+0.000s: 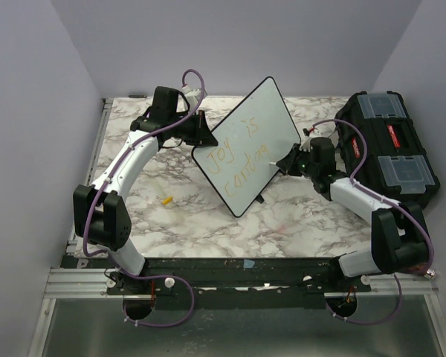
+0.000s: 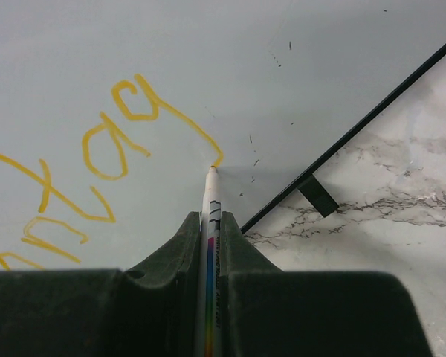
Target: Write a sentence on the whiteboard
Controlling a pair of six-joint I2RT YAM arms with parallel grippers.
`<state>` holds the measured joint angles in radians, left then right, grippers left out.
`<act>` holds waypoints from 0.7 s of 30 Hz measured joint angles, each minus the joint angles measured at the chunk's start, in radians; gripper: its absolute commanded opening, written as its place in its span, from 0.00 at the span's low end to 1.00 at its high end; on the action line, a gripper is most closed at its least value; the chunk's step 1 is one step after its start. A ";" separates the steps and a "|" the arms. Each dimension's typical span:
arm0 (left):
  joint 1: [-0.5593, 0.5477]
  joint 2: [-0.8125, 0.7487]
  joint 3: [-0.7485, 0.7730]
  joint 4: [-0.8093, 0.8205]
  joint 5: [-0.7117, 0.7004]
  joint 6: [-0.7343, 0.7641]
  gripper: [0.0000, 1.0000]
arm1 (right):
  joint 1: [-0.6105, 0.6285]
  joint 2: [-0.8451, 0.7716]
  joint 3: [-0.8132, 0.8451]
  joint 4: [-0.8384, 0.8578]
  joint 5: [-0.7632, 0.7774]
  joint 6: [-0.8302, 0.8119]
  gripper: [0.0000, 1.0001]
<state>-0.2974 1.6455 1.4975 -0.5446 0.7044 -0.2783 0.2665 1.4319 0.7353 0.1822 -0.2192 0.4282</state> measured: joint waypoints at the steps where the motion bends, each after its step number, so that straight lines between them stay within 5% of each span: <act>1: 0.000 0.000 0.000 0.000 0.000 0.000 0.00 | 0.000 -0.002 0.001 -0.004 -0.005 0.000 0.01; 21: -0.010 -0.006 0.000 0.004 -0.005 0.005 0.00 | 0.013 -0.151 0.135 -0.026 -0.032 0.011 0.01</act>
<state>-0.3073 1.6394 1.4979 -0.5407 0.6994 -0.2733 0.2794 1.2812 0.8700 0.1562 -0.2508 0.4393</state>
